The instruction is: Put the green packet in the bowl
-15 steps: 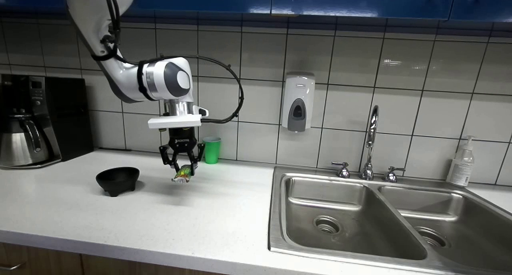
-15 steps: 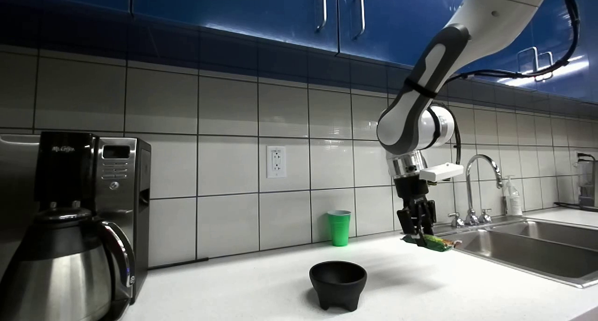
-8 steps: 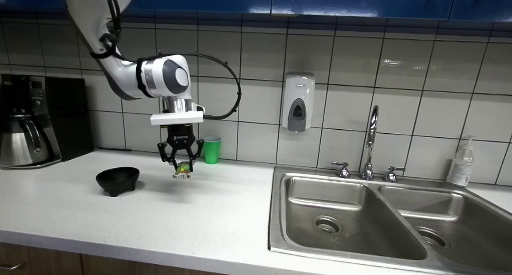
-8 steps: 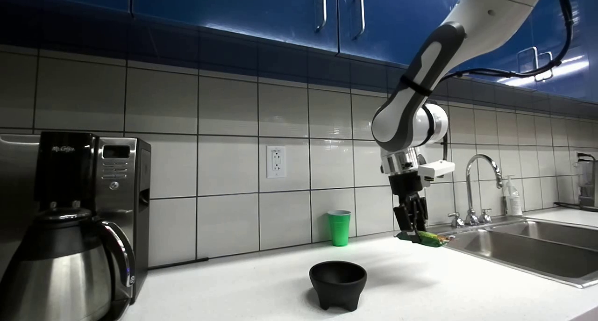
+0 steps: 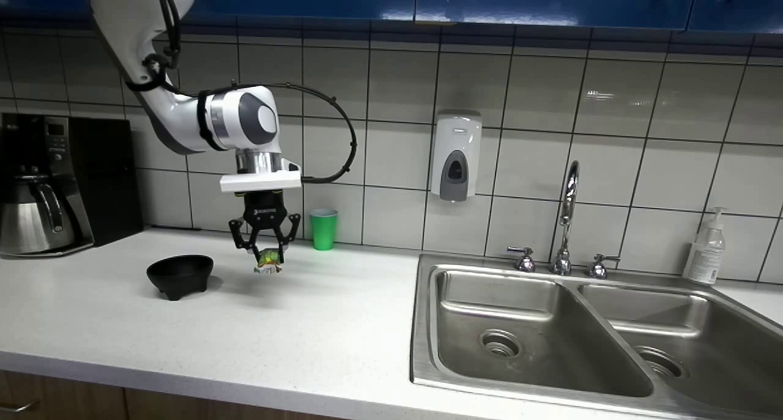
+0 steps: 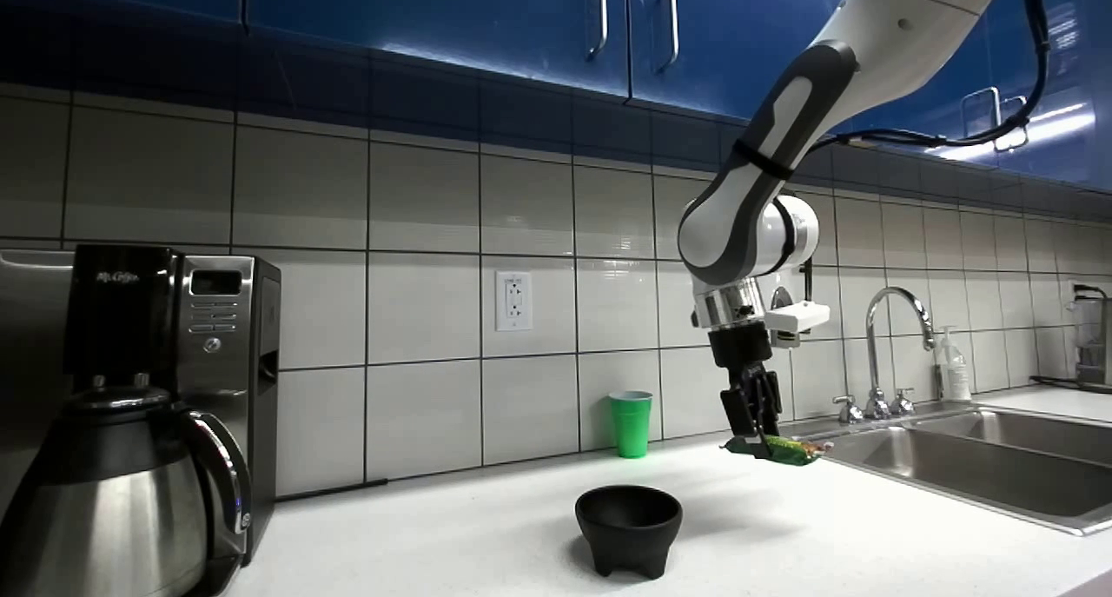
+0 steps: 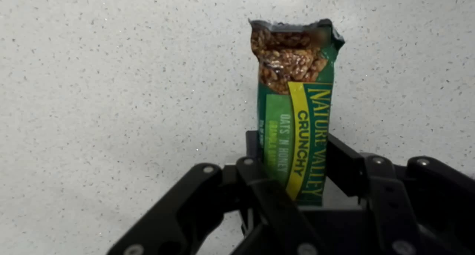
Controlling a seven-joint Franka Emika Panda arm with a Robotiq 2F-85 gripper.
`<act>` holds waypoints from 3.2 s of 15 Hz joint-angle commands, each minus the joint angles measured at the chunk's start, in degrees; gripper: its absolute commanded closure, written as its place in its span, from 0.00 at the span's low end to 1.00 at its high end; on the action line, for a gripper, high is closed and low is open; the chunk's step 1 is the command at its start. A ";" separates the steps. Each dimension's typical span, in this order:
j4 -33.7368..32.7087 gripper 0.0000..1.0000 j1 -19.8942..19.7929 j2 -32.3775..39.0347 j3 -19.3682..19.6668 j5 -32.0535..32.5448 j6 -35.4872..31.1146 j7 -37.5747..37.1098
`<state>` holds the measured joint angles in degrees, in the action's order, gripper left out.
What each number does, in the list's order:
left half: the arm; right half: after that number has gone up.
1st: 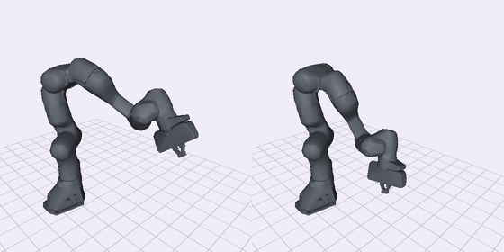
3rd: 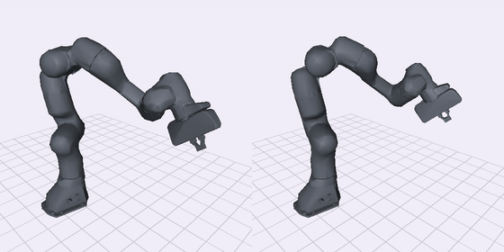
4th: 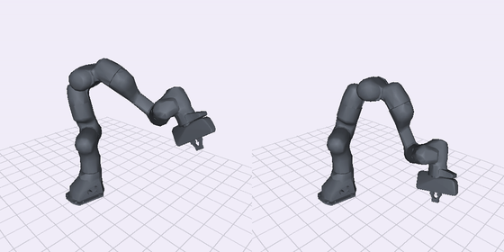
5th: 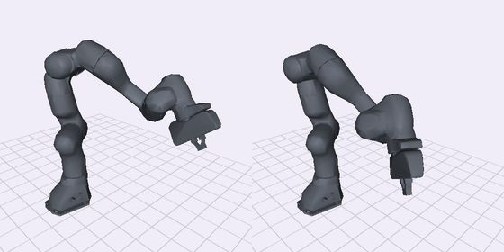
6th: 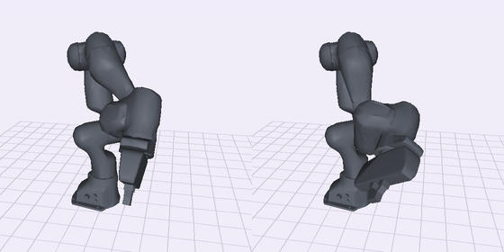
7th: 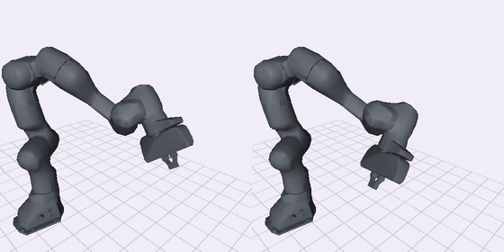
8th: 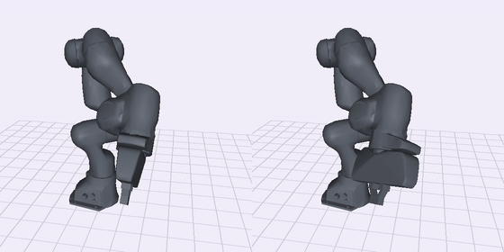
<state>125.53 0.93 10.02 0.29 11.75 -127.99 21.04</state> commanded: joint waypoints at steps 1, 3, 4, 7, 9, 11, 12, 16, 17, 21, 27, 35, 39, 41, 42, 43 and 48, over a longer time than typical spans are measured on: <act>-1.47 0.82 0.94 0.64 -1.71 1.85 2.46 0.47; -1.22 0.82 1.70 0.49 -2.51 2.16 2.51 0.55; -1.05 0.82 2.02 0.41 -2.85 2.34 2.43 0.70; -0.74 0.82 2.90 0.08 -3.83 2.73 2.37 1.06; -0.41 0.82 3.31 -0.31 -4.38 2.63 2.25 1.53; -0.24 0.82 3.64 -0.39 -4.94 2.17 2.43 2.25; -0.10 0.82 3.73 -0.47 -5.33 1.89 2.61 2.88; 0.04 0.82 4.32 -0.76 -6.56 1.84 3.27 4.45; 0.08 0.82 4.54 -0.74 -6.87 2.01 3.27 4.66; 0.71 0.82 5.49 -1.22 -7.80 2.40 3.65 5.63; 1.27 0.82 7.25 -1.02 -9.31 3.13 3.53 6.03; -0.11 0.82 8.55 0.57 -10.71 1.31 2.53 5.32; -1.36 0.82 8.27 1.56 -10.83 -1.84 2.91 4.01; -2.26 0.82 8.37 2.03 -10.82 -3.34 3.53 3.05; -2.56 0.82 8.40 2.16 -10.81 -3.93 3.56 2.58; -2.80 0.82 8.42 2.28 -10.81 -4.55 3.30 2.10; -4.49 0.82 8.97 4.56 -10.43 -3.54 1.90 -1.65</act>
<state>123.32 9.71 12.61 -9.94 7.63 -126.00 22.63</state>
